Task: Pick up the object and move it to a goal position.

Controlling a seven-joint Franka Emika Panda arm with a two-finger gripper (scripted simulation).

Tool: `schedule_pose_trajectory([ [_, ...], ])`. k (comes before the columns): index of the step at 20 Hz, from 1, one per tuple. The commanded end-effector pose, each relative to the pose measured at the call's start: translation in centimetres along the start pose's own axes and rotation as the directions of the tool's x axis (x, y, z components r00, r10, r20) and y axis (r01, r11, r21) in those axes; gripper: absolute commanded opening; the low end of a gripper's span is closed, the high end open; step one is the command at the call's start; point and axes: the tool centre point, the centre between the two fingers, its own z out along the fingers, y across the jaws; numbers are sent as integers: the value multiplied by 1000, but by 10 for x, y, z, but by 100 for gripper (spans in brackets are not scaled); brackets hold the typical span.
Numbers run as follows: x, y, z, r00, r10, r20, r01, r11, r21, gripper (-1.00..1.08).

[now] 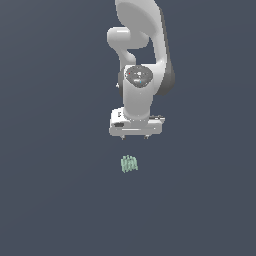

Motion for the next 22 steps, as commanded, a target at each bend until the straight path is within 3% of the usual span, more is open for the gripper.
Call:
schedule_pose_trajectory([
  [1,0,0,0,1000,0,0,0,1000,0,100],
  [22,11,11,4,1000,-9,-1,9,1000,-10,100],
])
